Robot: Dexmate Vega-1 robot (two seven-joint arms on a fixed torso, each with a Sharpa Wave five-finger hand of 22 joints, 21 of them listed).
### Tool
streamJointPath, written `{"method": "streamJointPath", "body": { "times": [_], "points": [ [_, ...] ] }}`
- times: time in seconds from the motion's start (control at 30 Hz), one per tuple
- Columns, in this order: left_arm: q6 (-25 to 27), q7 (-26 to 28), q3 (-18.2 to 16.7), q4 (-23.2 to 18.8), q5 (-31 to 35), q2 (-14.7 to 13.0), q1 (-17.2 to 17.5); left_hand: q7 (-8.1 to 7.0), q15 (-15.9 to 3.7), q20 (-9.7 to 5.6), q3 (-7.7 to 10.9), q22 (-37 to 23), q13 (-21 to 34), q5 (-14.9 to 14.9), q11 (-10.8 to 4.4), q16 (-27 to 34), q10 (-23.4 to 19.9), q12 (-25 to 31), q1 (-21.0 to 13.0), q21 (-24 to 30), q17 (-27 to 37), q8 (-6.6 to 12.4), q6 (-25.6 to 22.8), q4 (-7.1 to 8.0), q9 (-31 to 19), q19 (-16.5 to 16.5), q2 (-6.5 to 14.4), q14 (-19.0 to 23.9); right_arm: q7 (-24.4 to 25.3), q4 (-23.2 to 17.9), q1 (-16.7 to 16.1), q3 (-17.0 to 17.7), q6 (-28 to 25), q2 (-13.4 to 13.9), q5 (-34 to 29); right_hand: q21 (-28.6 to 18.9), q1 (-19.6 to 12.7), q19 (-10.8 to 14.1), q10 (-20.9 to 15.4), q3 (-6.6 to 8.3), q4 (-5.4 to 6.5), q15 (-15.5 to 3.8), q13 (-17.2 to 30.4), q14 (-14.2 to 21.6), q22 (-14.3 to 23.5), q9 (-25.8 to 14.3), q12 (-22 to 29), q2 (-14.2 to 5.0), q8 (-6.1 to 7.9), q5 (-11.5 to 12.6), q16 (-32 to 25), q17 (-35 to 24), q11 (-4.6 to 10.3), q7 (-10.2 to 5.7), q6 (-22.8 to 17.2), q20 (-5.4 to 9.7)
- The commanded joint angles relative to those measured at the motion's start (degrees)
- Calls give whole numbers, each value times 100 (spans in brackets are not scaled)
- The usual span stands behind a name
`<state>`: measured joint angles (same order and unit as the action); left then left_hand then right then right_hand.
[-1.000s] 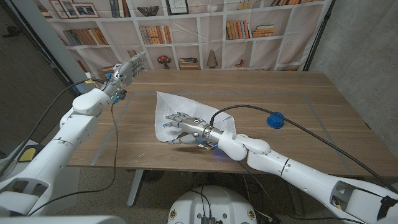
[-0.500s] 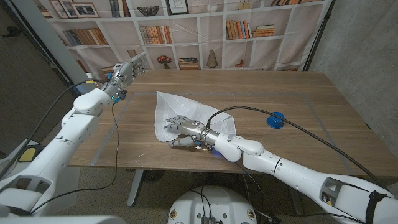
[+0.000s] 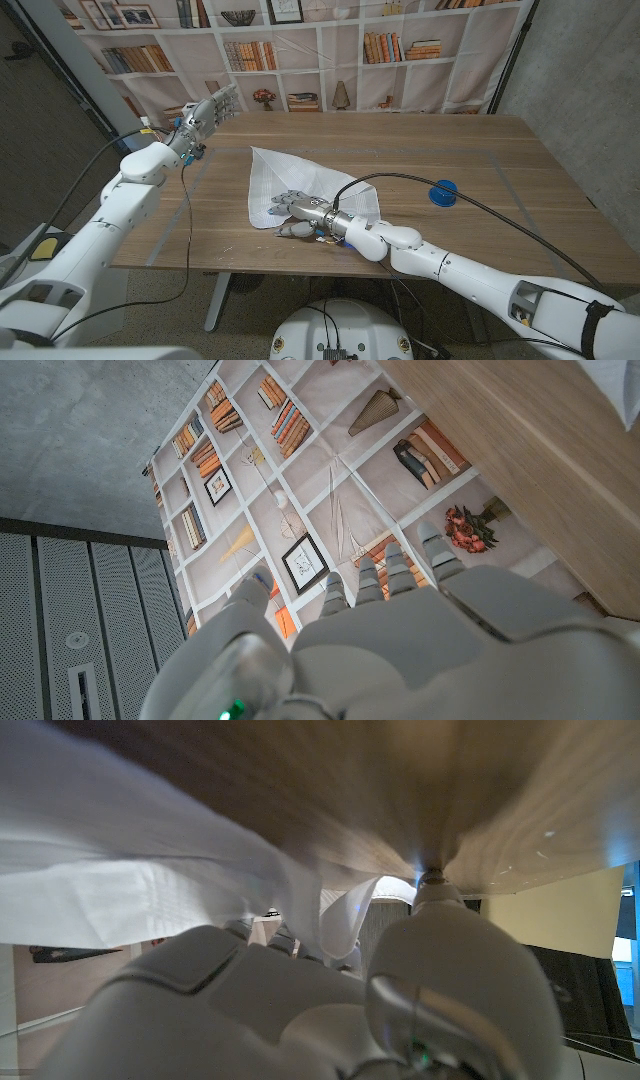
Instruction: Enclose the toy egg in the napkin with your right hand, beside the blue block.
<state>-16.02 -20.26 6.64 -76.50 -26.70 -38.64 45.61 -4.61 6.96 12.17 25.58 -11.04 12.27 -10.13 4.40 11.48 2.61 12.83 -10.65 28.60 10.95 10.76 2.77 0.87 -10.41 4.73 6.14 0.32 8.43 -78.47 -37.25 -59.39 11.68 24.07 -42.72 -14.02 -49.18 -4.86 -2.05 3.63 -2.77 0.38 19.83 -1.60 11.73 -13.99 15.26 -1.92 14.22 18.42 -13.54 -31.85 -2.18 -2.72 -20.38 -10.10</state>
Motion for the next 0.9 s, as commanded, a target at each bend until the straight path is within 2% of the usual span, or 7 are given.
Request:
{"method": "streamJointPath", "body": {
  "times": [0.03, 0.23, 0.3, 0.37, 0.57, 0.73, 0.9],
  "points": [
    [-19, -39, 27, 32, 16, -2, -34, -29, 29, 0, 53, -24, 13, -23, 25, 5, -8, 33, 52, -14, 18, 6, -14, -9, 1, -34, -1, -3, 41, 357, 105, -122, -49, -77, -69, -73, -198, 153, -247, 115, -200, -21, 19, 132, 9, 12, 124, -40, 119, 48, -74, 16, 21, 37, -352, 11],
    [-38, -54, 15, 42, -9, -2, -13, -29, 31, 0, 55, -24, 13, -23, 30, 5, -7, 32, 55, -18, 18, 5, -11, -10, 1, -35, -2, -3, 282, 577, 136, -161, 46, -165, -62, -187, -396, 476, -833, 152, -307, -144, -37, 529, -12, 83, 330, -186, 346, 87, -218, 37, 114, 147, -1229, 99],
    [-36, -49, 3, 33, -24, -2, 4, -26, 29, 0, 55, -24, 13, -23, 27, 6, -7, 33, 55, -19, 18, 4, -10, -11, 1, -35, -3, 1, 377, 677, 153, -169, 118, -206, -32, -250, -473, 667, -1271, 185, -340, -252, -75, 794, -26, 122, 485, -291, 450, 86, -309, 42, 124, 224, -1670, 186],
    [-32, -41, -7, 20, -28, -10, 23, -24, 32, 0, 56, -24, 13, -23, 32, 7, -8, 33, 56, -21, 18, 7, -16, -12, 1, -36, -3, 4, 520, 766, 164, -184, 163, -246, -49, -290, -501, 795, -1397, 211, -337, -309, -100, 967, -36, 147, 527, -388, 497, 79, -374, 36, 146, 228, -1906, 294],
    [-5, -15, -50, -33, -52, -38, 90, -27, 33, 0, 58, -25, 13, -23, 39, 7, -7, 33, 60, -25, 18, 5, -11, -13, 1, -38, -3, 3, 1058, 1085, 195, -230, 324, -395, -105, -420, -776, 1277, -2139, 378, -457, -575, -204, 1596, -82, 233, 784, -629, 631, 5, -519, 101, 394, 271, -2731, 495],
    [18, 4, -87, -76, -80, -53, 147, -28, 37, 0, 60, -25, 13, -23, 33, 6, -3, 31, 63, -30, 18, 2, -5, -14, 1, -38, -4, -1, 1190, 1231, 239, -292, 361, -468, -133, -481, -923, 1523, -2425, 491, -517, -716, -268, 1900, -97, 259, 878, -681, 760, -59, -514, 179, 519, 260, -3328, 578],
    [12, 15, -125, -109, -89, -76, 194, -25, 36, 0, 61, -25, 13, -23, 31, 5, -4, 31, 66, -33, 18, 2, -4, -15, 1, -40, -5, -3, 1334, 1291, 230, -333, 283, -497, -200, -480, -1175, 1610, -2673, 628, -616, -828, -323, 2101, -105, 247, 946, -699, 945, -80, -490, 231, 642, 399, -3890, 646]
  ]
}}
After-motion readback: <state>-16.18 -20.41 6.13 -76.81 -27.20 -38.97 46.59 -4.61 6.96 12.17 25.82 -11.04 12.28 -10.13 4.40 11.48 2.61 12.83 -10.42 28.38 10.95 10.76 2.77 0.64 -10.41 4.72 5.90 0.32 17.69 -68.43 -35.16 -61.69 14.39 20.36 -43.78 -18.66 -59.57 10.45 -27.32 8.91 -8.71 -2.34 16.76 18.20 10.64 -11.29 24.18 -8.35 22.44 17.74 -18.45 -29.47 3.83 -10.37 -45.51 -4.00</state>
